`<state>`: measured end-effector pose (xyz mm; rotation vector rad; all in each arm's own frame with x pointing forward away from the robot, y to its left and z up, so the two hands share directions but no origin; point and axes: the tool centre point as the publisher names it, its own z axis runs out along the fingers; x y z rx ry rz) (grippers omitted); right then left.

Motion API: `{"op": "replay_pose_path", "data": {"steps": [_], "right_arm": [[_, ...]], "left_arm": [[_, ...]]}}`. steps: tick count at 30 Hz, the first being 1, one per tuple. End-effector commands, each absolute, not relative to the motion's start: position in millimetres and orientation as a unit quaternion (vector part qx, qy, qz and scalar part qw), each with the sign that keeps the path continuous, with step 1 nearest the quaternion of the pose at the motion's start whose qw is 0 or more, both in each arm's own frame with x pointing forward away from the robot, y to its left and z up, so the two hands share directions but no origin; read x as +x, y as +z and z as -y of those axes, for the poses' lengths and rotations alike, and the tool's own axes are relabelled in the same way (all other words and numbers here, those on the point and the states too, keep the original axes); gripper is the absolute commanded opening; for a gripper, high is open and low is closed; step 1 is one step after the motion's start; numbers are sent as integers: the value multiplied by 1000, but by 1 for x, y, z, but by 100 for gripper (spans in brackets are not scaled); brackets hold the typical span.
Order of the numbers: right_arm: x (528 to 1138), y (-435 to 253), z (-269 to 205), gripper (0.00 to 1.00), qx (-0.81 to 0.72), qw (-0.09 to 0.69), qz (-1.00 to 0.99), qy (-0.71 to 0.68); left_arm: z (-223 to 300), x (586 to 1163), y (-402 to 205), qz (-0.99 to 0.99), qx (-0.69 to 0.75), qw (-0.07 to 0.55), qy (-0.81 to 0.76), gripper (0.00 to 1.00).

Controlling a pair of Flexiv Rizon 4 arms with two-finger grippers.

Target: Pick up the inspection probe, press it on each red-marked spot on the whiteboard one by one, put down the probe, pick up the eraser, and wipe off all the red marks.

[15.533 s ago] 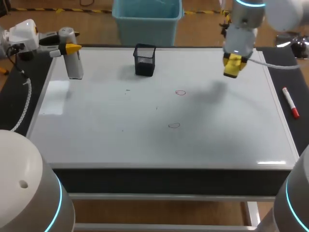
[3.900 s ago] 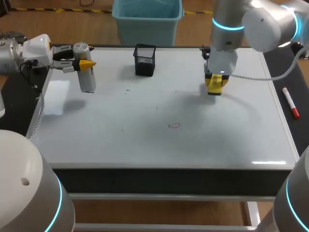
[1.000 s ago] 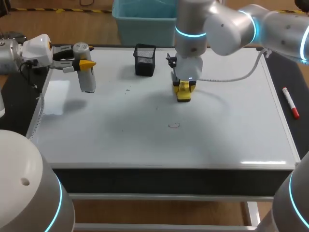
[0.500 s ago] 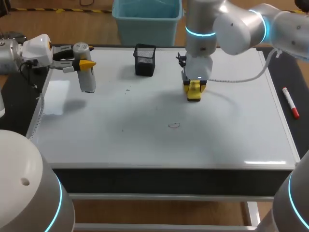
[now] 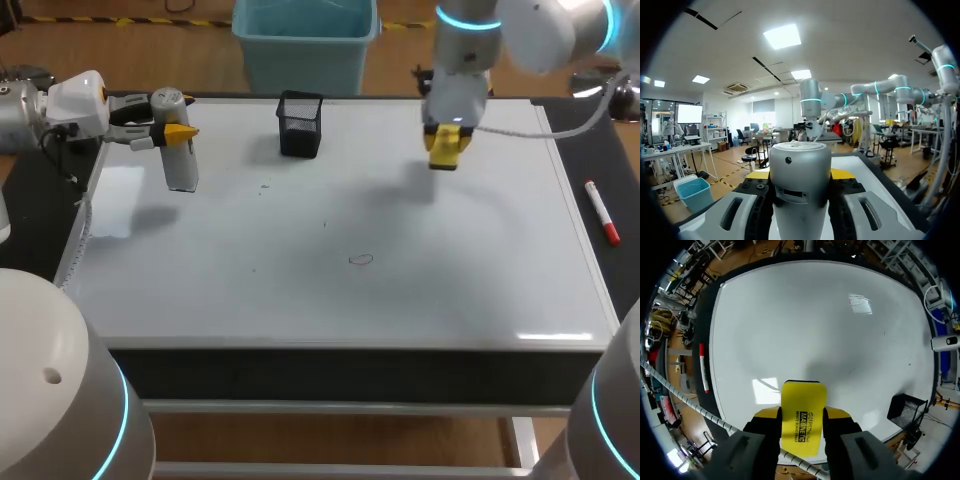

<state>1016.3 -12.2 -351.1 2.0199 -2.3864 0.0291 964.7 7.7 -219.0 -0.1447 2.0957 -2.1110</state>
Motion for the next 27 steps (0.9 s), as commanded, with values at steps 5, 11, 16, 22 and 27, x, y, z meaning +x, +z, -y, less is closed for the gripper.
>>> {"op": "replay_pose_path", "data": {"steps": [5,11,16,22,27], "right_arm": [[1015,-332,71,0,621,1,784,10],[1012,-332,97,0,605,10,796,14],[1012,-331,110,0,602,13,798,17],[1011,-329,111,0,602,10,798,17],[1011,-329,111,0,602,10,798,17]], "left_arm": [[-7,964,-218,-701,-48,84,-707,0],[-7,964,-218,-701,-48,84,-707,0],[-7,964,-218,-701,-48,84,-707,0],[-7,964,-218,-701,-48,84,-707,0],[-7,964,-218,-701,-48,84,-707,0]]}}
